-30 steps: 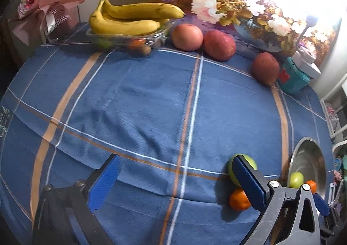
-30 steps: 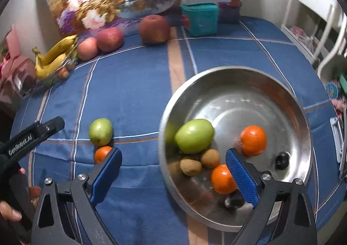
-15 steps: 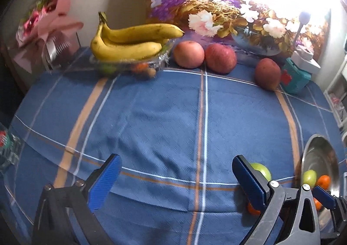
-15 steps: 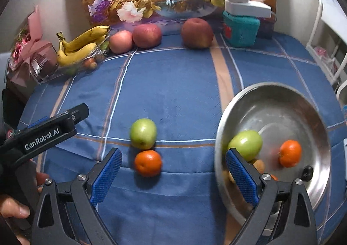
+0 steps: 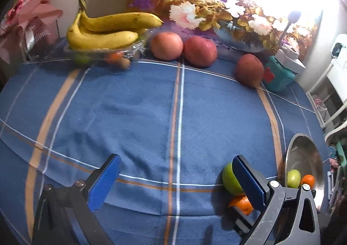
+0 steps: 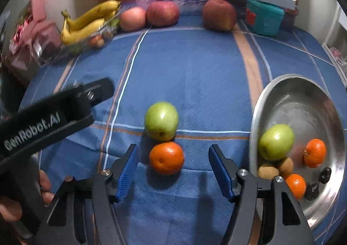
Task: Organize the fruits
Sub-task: 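Move both open tools back toward the last green apple and orange, then grasp the green apple with the left tool while the right tool grasps the orange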
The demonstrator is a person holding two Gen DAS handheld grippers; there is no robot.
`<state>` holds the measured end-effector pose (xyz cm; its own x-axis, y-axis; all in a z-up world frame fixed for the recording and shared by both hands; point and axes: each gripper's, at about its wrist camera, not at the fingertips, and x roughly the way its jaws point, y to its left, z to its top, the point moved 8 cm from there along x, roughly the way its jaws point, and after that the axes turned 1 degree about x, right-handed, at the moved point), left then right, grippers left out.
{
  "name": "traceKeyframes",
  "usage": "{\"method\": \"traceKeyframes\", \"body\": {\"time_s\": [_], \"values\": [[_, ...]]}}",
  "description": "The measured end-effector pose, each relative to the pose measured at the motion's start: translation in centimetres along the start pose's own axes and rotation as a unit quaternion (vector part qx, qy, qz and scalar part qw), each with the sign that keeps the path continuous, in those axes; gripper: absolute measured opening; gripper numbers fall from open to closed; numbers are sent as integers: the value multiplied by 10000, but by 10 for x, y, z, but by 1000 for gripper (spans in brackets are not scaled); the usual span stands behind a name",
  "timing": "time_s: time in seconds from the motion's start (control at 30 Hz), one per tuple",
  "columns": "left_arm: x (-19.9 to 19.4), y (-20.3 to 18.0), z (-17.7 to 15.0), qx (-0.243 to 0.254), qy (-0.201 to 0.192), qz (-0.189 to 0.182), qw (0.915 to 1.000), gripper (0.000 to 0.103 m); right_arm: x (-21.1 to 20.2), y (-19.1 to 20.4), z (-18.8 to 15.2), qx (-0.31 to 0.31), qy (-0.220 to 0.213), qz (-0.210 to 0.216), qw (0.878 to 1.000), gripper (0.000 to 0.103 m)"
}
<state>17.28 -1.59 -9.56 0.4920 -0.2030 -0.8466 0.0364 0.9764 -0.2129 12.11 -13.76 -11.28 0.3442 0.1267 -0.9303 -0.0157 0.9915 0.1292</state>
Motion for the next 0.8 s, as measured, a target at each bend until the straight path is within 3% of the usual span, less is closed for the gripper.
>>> {"method": "traceKeyframes", "body": {"time_s": [0.2, 0.37, 0.67, 0.8], "values": [[10, -16, -9, 83, 422, -261, 9987, 103, 9, -1, -3, 87, 152, 209, 9996, 37], [16, -31, -14, -49, 616, -556, 9965, 100, -2, -5, -3, 81, 101, 251, 9996, 36], [30, -67, -30, -57, 1016, -1217, 9873, 57, -27, -38, -4, 450, 9, 215, 9988, 36], [33, -80, -36, -138, 1161, -1448, 9825, 52, -25, -49, -6, 551, 85, 183, 9983, 36]]}}
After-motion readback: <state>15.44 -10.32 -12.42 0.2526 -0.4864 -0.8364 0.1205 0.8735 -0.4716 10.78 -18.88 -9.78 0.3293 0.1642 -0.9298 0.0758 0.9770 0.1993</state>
